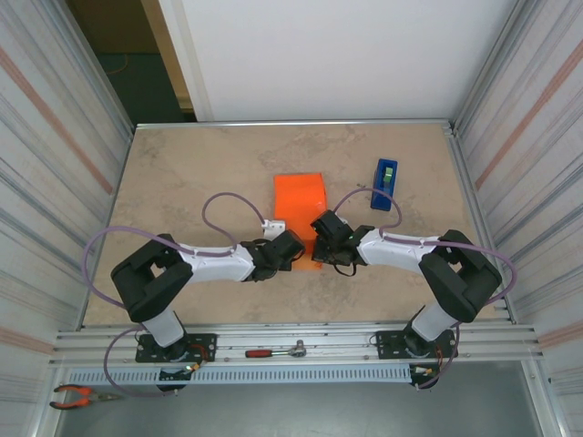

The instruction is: Wrap the gift box in paper

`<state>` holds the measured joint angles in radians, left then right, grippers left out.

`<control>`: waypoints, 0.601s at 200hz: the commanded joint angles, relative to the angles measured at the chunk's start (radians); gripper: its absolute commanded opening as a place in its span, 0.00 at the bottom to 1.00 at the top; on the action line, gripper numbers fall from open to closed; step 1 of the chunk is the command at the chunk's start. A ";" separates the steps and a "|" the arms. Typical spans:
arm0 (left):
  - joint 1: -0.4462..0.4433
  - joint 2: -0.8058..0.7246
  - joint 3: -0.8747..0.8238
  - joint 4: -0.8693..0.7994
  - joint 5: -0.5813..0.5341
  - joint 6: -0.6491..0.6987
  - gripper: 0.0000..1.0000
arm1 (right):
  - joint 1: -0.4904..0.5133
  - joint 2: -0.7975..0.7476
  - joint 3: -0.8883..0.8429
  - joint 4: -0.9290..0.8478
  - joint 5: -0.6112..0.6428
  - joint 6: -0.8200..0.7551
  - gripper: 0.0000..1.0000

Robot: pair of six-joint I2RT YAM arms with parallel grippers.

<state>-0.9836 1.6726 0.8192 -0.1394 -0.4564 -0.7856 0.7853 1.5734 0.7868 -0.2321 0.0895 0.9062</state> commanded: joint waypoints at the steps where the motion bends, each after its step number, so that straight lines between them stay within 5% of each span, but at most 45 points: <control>1: -0.012 0.011 0.018 -0.058 -0.020 -0.038 0.22 | 0.007 -0.004 -0.017 -0.019 0.003 0.010 0.00; 9: -0.012 0.008 0.014 -0.060 -0.018 -0.044 0.20 | 0.006 -0.004 -0.018 -0.019 0.000 0.010 0.00; 17: -0.012 0.005 0.012 -0.060 -0.016 -0.042 0.00 | 0.007 -0.004 -0.020 -0.018 -0.002 0.008 0.00; 36: -0.014 -0.005 0.003 -0.056 -0.017 -0.043 0.00 | 0.005 -0.004 -0.018 -0.021 -0.002 -0.003 0.00; 47: -0.013 -0.016 -0.002 -0.058 -0.013 -0.048 0.16 | 0.005 -0.003 -0.010 -0.028 -0.005 -0.008 0.00; 54: -0.013 -0.023 -0.007 -0.058 -0.010 -0.047 0.03 | 0.004 -0.003 -0.005 -0.034 -0.007 -0.012 0.01; 94: -0.014 -0.058 -0.024 -0.056 -0.017 -0.056 0.02 | 0.003 -0.057 -0.008 -0.104 0.012 -0.038 0.64; 120: -0.013 -0.058 -0.032 -0.046 -0.020 -0.063 0.01 | 0.010 -0.102 -0.040 -0.141 0.011 -0.037 0.76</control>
<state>-0.9909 1.6436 0.8032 -0.1761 -0.4530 -0.8211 0.7856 1.5375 0.7799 -0.2966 0.0822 0.8787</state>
